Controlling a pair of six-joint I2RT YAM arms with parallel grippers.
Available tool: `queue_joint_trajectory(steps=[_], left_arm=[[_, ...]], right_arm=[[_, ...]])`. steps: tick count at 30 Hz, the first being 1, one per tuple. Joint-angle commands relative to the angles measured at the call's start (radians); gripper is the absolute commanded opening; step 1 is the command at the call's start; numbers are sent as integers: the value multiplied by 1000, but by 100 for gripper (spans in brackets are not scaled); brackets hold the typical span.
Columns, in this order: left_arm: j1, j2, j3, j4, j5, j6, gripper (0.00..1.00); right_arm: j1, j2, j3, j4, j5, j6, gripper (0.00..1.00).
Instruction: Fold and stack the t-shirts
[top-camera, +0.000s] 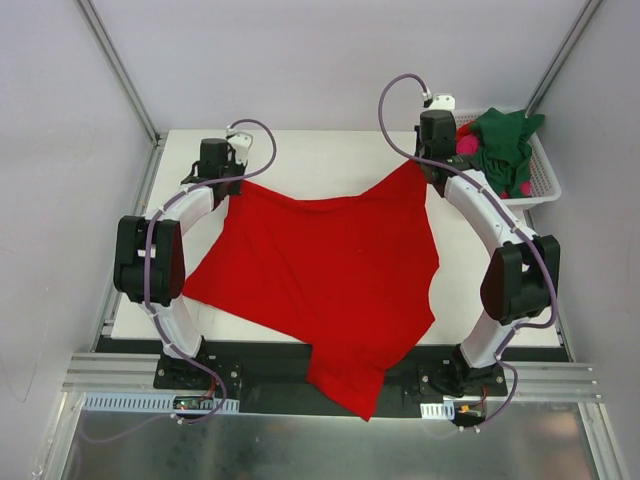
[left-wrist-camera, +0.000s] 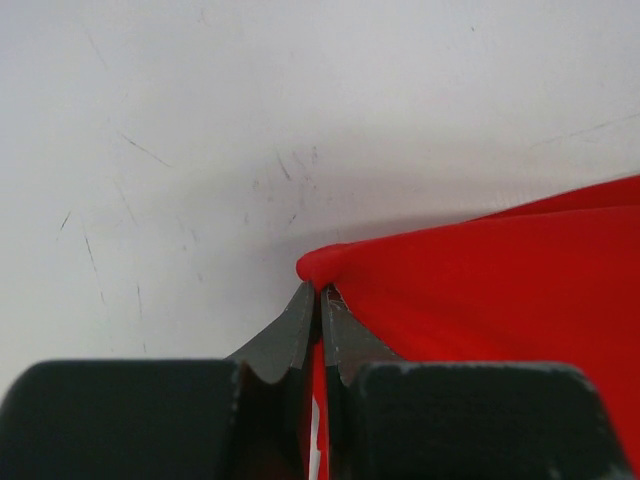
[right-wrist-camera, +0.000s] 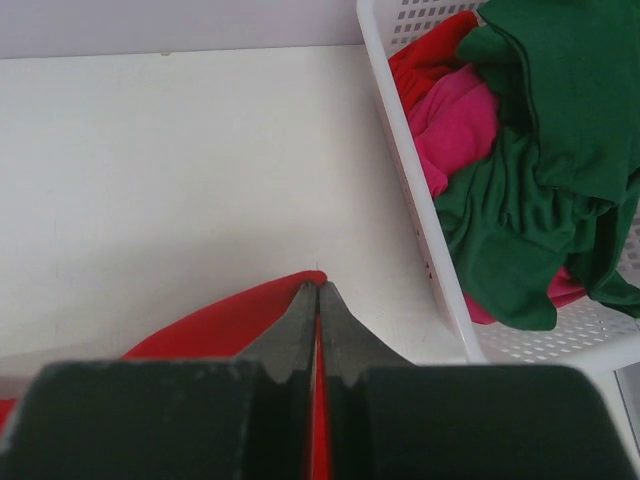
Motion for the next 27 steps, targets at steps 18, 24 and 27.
queue_joint_trajectory(steps=[18,24,27], left_arm=[[-64,-300,36,-524,139,-233,0],[-73,-460,-54,-699,149,-262,0],[-73,-466,-77,-829,158,-261,0]], right_arm=[[-5,-108,19,-59,-28,40,1],[-5,-126,19,-82,-50,55,1],[-5,-137,22,-96,-59,55,1]])
